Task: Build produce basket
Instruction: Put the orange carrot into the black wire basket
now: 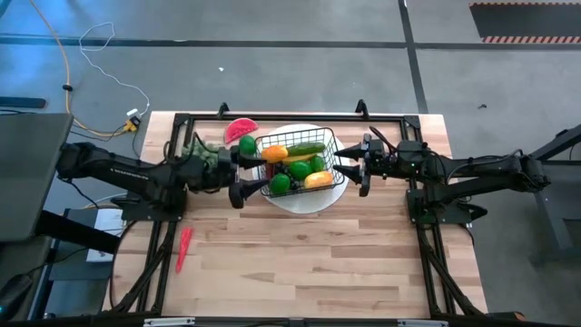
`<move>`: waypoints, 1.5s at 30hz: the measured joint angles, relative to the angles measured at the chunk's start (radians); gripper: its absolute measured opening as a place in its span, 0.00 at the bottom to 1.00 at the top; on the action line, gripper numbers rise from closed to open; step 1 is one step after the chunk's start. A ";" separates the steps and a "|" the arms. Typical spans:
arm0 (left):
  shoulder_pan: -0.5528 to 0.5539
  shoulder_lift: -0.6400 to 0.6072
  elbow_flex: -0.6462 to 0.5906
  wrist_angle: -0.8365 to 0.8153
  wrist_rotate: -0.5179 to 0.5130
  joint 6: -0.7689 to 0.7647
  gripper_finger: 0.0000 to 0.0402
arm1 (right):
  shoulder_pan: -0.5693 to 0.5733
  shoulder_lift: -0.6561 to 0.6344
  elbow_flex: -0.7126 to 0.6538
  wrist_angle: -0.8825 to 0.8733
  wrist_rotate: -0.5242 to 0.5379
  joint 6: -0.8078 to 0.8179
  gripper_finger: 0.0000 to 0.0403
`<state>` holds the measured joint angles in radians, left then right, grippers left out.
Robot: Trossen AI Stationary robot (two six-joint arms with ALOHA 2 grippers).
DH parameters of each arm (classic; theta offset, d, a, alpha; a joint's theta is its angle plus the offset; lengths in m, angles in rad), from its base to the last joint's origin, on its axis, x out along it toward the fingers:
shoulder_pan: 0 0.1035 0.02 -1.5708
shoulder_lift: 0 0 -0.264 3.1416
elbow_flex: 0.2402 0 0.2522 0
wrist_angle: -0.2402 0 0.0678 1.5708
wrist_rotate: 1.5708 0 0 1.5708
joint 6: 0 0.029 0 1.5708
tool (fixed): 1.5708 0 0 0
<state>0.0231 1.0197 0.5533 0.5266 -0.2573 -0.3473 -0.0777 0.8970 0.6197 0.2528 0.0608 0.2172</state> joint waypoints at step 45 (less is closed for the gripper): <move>0.003 -0.001 0.000 -0.031 -0.096 0.061 0.87 | -0.001 0.000 0.000 -0.009 0.015 -0.026 0.49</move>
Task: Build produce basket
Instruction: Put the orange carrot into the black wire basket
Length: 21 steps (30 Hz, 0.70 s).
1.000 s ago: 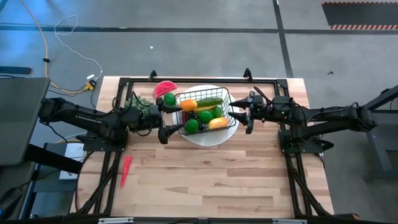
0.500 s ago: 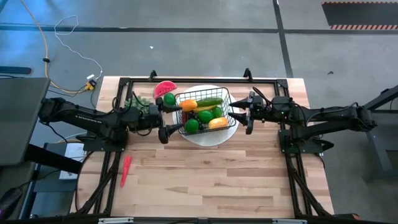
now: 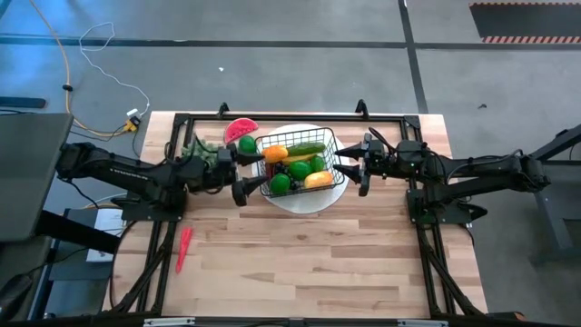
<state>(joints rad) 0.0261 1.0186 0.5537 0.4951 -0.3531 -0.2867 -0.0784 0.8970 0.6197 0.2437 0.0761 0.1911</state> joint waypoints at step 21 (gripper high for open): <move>-0.395 0.194 0.261 -1.597 0.344 -1.212 0.87 | 0.000 0.000 0.000 -0.045 0.000 0.010 0.49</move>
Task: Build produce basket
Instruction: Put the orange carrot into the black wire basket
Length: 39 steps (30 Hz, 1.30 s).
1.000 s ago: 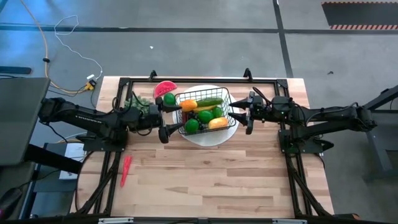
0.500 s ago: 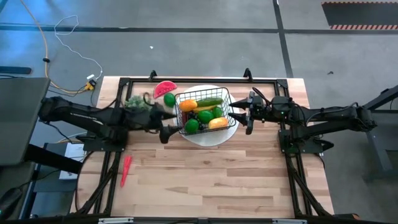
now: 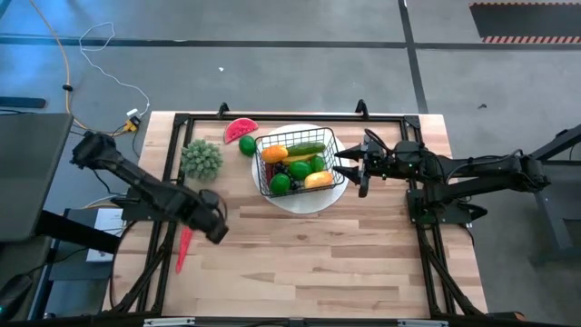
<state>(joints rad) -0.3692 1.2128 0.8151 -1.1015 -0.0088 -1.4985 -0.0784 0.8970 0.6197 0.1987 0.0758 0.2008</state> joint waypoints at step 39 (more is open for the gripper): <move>-0.235 0.096 -0.282 0.271 0.158 -0.440 0.80 | 0.000 0.000 0.000 -0.015 0.000 0.008 0.49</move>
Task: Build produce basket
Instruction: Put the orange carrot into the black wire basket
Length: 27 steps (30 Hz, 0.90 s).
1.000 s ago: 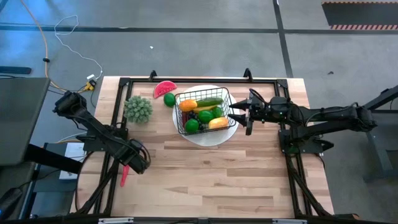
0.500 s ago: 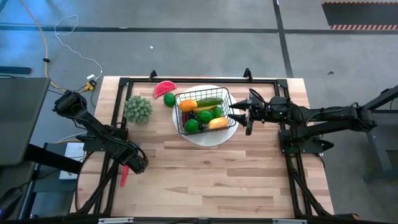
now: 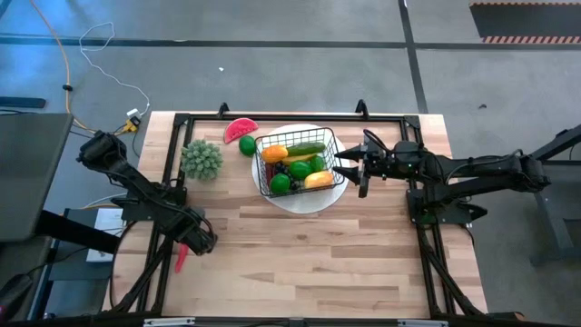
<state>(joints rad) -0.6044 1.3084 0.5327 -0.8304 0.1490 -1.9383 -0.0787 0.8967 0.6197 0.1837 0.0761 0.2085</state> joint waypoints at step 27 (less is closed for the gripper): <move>0.216 -0.247 0.131 0.520 -0.545 0.658 0.28 | 0.000 0.000 0.000 -0.001 0.000 0.023 0.49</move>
<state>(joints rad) -0.3881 1.0611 0.6640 -0.3107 -0.3965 -1.2803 -0.0788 0.8967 0.6197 0.1822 0.0761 0.2310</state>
